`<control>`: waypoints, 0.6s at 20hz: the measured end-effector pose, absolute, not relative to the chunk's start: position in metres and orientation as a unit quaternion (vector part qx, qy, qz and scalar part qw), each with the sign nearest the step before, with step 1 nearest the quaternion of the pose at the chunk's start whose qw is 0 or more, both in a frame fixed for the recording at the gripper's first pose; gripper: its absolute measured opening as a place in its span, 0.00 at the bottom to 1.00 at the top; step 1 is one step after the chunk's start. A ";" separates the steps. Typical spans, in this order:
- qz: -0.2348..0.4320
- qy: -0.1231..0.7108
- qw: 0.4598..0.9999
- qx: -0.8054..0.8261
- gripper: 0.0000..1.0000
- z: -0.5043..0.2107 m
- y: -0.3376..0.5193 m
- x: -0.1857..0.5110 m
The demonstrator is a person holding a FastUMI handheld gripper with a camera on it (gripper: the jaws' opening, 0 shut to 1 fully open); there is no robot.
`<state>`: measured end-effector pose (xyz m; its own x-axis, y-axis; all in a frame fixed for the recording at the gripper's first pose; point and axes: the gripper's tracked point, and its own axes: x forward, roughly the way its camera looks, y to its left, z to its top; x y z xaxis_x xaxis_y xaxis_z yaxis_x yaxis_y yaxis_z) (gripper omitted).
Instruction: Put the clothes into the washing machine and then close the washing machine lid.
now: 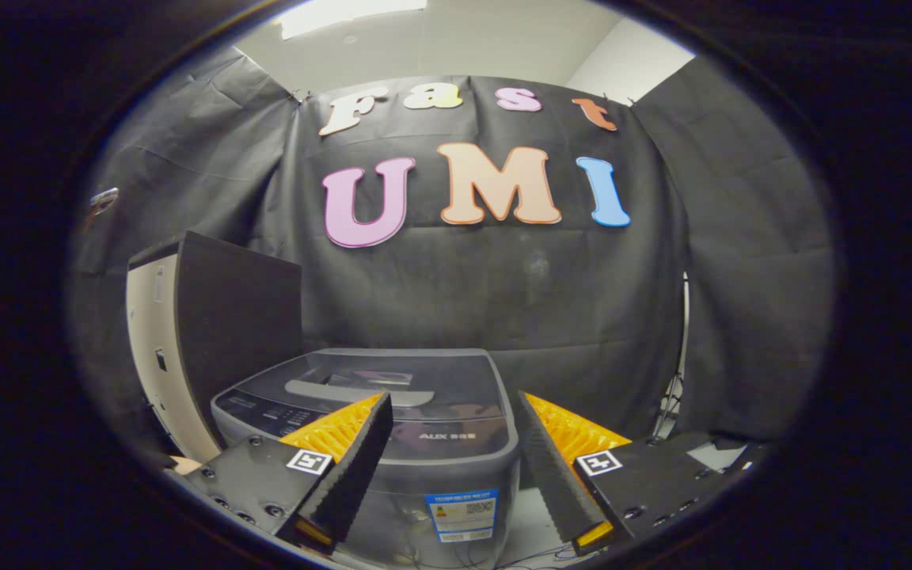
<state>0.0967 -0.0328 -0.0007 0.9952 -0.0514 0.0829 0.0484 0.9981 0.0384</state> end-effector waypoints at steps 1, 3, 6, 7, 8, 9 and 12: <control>-0.032 -0.038 0.999 0.019 0.96 -0.005 -0.037 0.095; -0.043 -0.029 0.998 0.020 0.96 -0.015 -0.041 0.092; -0.048 -0.004 0.998 0.029 0.96 -0.032 -0.043 0.085; -0.050 0.003 0.998 0.032 0.95 -0.036 -0.043 0.082; -0.052 0.011 0.998 0.035 0.95 -0.039 -0.042 0.079; -0.054 0.015 0.998 0.037 0.95 -0.040 -0.042 0.076; -0.054 0.027 0.997 0.046 0.95 -0.039 -0.039 0.070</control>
<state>0.0703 -0.0386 -0.0391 0.9928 -0.1046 -0.0583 0.1095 0.9900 0.0892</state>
